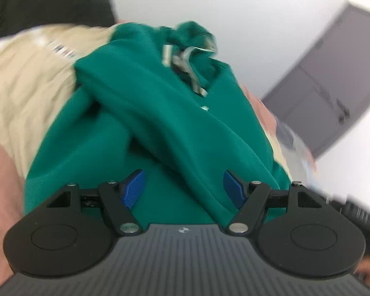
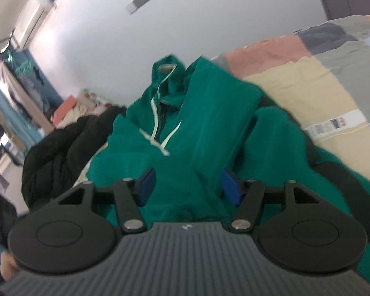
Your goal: Fold large clothes
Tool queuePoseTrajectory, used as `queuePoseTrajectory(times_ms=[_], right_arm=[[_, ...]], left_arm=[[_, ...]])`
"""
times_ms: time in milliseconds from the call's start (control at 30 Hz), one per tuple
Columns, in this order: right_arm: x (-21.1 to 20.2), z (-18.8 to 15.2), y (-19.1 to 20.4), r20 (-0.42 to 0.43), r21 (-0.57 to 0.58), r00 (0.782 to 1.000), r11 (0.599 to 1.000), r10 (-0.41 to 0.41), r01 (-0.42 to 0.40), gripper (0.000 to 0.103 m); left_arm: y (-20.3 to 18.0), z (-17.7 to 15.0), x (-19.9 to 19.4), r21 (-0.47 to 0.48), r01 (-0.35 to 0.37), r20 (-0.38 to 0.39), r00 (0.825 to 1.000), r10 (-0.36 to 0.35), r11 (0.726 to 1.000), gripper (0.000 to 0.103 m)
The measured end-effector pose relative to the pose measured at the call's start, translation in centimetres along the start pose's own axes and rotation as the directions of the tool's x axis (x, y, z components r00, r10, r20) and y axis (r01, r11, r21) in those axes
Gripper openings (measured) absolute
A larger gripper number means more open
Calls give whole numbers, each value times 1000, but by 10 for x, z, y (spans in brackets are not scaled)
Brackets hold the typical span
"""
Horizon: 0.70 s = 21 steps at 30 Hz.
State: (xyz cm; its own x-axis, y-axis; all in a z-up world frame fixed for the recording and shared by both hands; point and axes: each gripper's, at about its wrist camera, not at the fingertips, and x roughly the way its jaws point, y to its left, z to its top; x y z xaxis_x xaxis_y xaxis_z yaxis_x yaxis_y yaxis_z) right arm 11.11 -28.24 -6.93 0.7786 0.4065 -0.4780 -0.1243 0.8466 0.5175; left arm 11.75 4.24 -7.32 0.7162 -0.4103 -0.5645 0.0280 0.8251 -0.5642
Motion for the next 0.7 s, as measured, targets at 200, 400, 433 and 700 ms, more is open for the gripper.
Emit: queuePoseTrajectory(times_ms=[200,400,433,700], right_arm=[[24,-9,23,-67,-131,998,991,-1,-8,58],[43,-25,45,-150,-273,988,962,-28,-14,27],[45,-27,48,-166,-286,986,958,-18,-30,26],[53,-50,71,-279,-384,960,917,-8,-104,26]], left_arm=[[36,12,17,-116,-43,-14,999,41,992,74],[58,17,20,-155,-108,38,993,115,982,74],[61,19,17,-162,-122,57,990,132,979,74],[91,28,2,-264,-109,141,978,151,958,70]])
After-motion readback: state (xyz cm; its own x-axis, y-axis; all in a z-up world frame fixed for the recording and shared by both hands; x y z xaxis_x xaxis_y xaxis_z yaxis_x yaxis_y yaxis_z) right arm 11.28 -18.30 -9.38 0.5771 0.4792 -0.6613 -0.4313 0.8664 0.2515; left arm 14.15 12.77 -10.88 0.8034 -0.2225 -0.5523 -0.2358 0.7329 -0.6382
